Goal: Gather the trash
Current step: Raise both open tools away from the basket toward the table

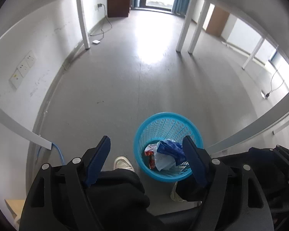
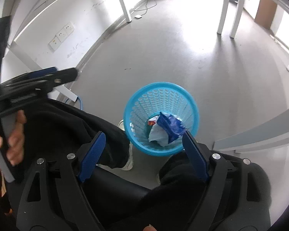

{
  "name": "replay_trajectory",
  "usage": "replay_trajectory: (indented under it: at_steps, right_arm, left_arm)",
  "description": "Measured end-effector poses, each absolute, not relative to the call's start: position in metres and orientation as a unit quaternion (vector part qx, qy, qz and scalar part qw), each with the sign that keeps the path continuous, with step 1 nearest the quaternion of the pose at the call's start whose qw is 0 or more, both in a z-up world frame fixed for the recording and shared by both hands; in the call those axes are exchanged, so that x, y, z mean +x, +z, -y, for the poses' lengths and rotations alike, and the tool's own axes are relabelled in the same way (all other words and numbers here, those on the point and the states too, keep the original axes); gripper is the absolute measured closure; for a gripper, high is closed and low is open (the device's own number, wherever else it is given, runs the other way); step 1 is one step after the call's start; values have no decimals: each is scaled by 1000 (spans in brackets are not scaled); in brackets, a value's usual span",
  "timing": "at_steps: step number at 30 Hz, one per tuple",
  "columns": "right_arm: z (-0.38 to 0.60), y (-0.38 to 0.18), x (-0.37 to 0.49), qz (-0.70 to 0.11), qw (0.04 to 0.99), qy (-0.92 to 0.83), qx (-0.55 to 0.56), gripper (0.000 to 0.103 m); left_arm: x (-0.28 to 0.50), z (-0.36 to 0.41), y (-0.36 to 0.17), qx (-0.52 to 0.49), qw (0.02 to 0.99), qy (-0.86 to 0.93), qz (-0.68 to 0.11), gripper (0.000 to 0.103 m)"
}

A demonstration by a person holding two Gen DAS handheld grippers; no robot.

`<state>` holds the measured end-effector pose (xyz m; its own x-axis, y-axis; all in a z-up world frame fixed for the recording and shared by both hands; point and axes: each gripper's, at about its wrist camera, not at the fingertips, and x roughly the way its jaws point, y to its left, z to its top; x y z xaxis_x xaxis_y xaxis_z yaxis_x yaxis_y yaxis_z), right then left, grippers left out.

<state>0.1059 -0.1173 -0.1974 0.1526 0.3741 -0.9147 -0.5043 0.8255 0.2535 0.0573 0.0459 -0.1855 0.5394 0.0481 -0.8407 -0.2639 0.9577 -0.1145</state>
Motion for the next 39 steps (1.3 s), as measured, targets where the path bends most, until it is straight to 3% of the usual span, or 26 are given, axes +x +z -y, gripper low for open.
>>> replay_trajectory:
  at_steps: [5,19,30,39]
  right_arm:
    - [128,-164,90,-551,775,306,-51,14]
    - [184,-100,51,-477,822,311,-13,9]
    - [207,-31,47,-404,865,297,-7,8]
    - [203,36,79,-334,896,293,-26,8]
  left_arm:
    - [35,-48,-164,-121,883,81,-446,22]
    - [-18,-30,-119,-111,913,34,-392,6]
    - [-46,-28,-81,-106,925,44,-361,6]
    - [-23,-34,-5,-98,949,44,-296,6]
